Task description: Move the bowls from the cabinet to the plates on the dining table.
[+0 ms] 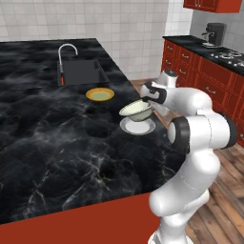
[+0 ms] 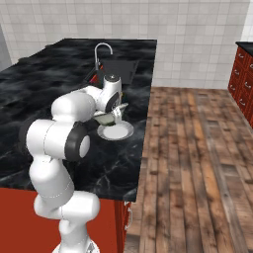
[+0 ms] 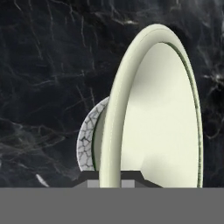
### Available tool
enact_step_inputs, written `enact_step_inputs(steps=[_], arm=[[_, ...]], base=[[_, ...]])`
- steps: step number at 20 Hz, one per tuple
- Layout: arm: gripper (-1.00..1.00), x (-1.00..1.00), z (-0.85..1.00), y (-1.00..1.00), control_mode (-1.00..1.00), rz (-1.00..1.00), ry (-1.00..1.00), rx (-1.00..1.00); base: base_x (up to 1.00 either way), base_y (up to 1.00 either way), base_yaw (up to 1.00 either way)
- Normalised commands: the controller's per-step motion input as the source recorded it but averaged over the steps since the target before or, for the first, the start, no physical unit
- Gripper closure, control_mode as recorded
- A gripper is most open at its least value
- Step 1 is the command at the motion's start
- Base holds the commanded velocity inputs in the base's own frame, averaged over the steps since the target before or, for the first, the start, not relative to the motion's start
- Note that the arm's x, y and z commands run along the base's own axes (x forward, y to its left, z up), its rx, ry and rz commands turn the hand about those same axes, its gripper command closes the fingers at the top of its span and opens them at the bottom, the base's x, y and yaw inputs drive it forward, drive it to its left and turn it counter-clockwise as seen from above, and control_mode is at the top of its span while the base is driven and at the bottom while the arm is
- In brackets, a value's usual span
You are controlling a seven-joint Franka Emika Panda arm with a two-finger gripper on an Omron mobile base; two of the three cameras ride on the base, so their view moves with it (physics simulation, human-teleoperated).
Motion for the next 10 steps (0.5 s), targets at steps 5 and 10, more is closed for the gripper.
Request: enact_step_inputs(steps=[5,10], arm=[[1.0,0.25,-0.18,0.0,-1.0,0.0,0.0,0.02],[1.0,0.2,-0.19,0.0,-1.0,0.0,0.0,0.01]], base=[[0.0,0.0,0.0],[0.0,0.0,0.0]])
